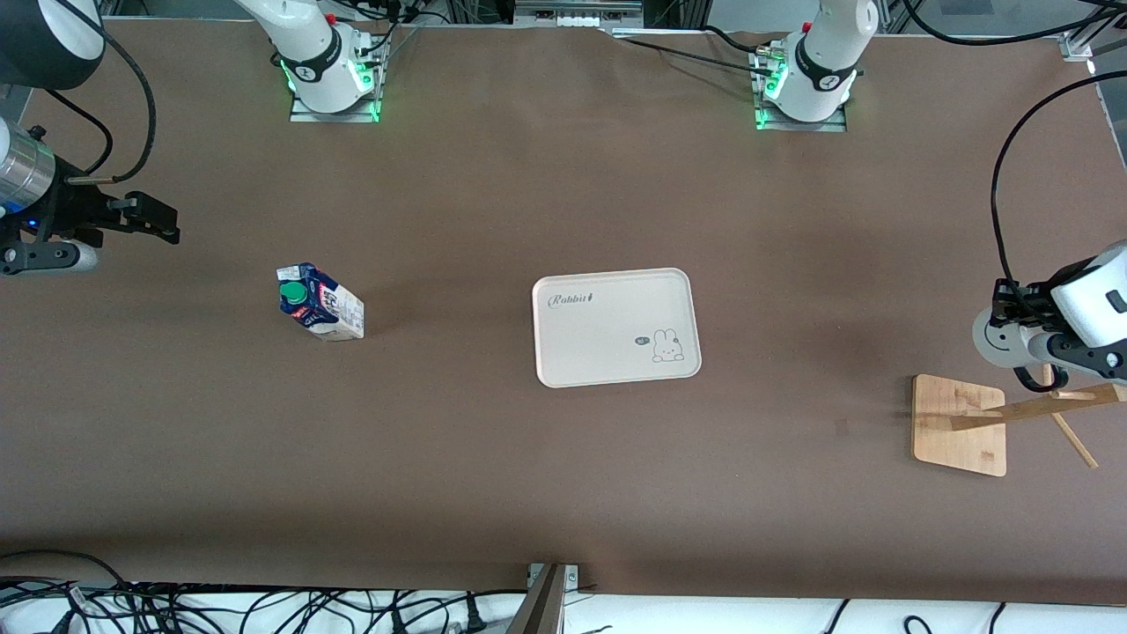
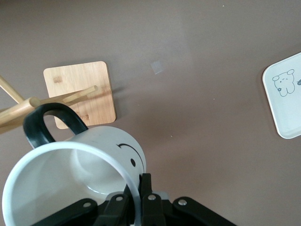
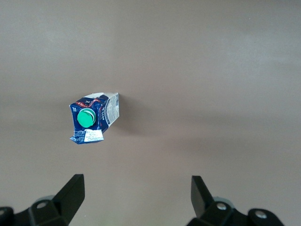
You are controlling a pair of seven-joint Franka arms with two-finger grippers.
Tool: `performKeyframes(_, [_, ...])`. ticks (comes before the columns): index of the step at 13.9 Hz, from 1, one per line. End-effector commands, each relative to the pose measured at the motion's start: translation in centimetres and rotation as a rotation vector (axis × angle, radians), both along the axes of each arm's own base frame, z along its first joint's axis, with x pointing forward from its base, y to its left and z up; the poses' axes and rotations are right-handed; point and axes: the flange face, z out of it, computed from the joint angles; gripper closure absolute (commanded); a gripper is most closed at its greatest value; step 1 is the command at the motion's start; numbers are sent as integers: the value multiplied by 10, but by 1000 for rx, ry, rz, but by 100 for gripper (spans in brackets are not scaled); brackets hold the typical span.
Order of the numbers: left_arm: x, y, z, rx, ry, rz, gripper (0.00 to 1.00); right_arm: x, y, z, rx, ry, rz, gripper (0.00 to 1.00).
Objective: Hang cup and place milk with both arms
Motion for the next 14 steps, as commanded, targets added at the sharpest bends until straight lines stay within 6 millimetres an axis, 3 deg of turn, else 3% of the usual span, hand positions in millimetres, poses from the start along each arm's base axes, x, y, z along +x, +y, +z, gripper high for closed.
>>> performKeyframes(1, [-2, -6, 10, -2, -15, -25, 100, -3, -2, 7, -3, -11, 6, 0])
performKeyframes(10, [-1, -26, 10, -2, -15, -60, 100, -3, -1, 8, -3, -15, 8, 0])
performKeyframes(14, [14, -14, 11, 18, -56, -113, 100, -3, -1, 8, -3, -15, 9, 0])
